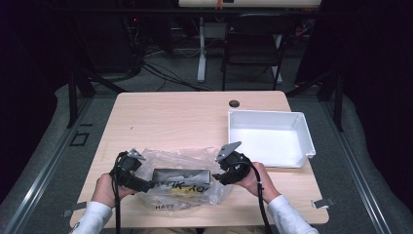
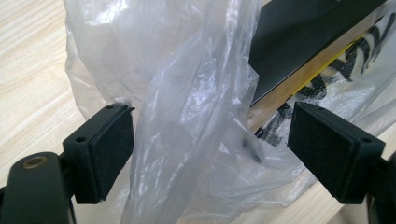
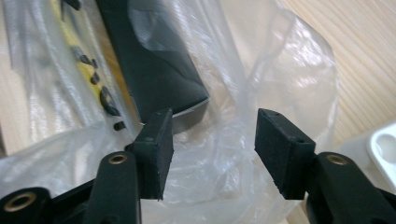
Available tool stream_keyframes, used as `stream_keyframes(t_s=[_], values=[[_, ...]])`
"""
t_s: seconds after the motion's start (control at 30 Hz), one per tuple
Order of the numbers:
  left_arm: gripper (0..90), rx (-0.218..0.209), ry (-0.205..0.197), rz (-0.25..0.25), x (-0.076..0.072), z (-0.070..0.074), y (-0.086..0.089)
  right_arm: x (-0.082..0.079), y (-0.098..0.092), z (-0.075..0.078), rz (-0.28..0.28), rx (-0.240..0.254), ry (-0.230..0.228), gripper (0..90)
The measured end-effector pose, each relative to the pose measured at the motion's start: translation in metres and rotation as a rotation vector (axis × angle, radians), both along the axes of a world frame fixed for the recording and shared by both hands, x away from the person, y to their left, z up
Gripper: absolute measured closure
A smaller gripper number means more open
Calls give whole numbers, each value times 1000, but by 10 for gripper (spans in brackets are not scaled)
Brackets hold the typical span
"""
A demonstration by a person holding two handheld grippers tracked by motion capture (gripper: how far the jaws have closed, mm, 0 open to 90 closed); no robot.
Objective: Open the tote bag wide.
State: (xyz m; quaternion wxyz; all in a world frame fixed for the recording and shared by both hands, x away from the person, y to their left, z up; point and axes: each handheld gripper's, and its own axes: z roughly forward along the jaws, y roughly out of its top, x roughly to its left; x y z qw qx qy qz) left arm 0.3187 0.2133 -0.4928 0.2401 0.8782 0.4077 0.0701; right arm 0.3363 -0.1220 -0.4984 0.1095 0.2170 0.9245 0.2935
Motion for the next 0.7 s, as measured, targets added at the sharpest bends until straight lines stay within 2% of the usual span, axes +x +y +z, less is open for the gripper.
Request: stream_keyframes(t_s=[0.13,0.27,0.3,0.43,0.57,0.63,0.67,0.7], values=[[143,-5,-2,-8,2,0,-5,-2,7,0,42,-10,5,461],[138,25,3,-33,7,-3,-17,-6,18,-3,64,-16,17,456],[136,28,-6,-42,8,-3,-20,-6,20,-4,69,-18,17,455],[119,-7,-18,-61,11,2,-26,-9,28,-6,86,-29,23,443],[73,-37,-24,-68,10,8,-23,-9,31,-9,98,-44,30,412],[51,-36,-32,-54,9,8,-18,-9,32,-9,99,-48,34,371],[52,-40,-34,-39,9,8,-14,-9,32,-9,106,-60,36,371],[54,-38,-34,-28,10,9,-11,-10,33,-10,103,-52,34,369]])
